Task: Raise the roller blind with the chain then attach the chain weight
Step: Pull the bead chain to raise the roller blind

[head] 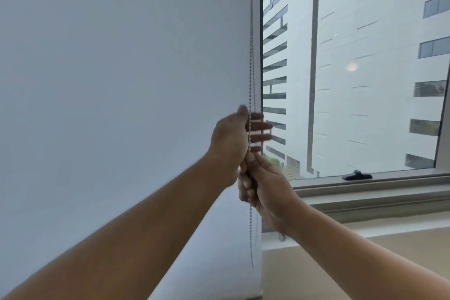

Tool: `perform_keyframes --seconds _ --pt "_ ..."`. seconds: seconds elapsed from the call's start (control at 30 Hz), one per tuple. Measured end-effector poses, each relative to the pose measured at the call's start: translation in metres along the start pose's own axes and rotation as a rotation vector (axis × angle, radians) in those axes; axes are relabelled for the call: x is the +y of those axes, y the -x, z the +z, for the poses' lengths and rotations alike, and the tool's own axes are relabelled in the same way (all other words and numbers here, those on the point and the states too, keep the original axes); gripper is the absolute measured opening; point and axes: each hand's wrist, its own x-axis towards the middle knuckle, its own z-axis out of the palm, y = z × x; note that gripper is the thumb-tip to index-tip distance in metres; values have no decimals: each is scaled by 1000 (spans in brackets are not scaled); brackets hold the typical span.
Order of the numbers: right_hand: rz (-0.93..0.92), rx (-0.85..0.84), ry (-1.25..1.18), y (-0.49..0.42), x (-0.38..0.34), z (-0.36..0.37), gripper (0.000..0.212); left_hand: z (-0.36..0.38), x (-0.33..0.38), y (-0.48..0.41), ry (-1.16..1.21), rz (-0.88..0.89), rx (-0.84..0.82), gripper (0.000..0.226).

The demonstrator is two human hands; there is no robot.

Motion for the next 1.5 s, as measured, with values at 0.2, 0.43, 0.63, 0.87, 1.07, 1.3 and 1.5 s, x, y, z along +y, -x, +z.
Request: perform_keyframes --seconds 0.2,0.43,0.63,0.87,1.07,1.3,1.5 --pt "-52 -7 89 19 -8 2 34 17 25 5 -30 0 50 48" --pt "-96 11 185 4 -56 -4 26 27 28 1 -117 82 130 56" --pt "-241 81 16 -35 -139 14 19 29 27 7 -35 84 -4 51" --pt "-211 145 -80 -54 -175 34 21 36 21 3 -31 120 1 59" --pt "-263 92 -155 -55 -161 21 29 41 8 -2 -156 229 43 55" --pt "-144 114 30 -36 -59 -33 29 19 -82 22 -457 90 -112 53" --pt "80 176 91 6 36 -68 29 -9 -150 40 -636 -180 -465 32"
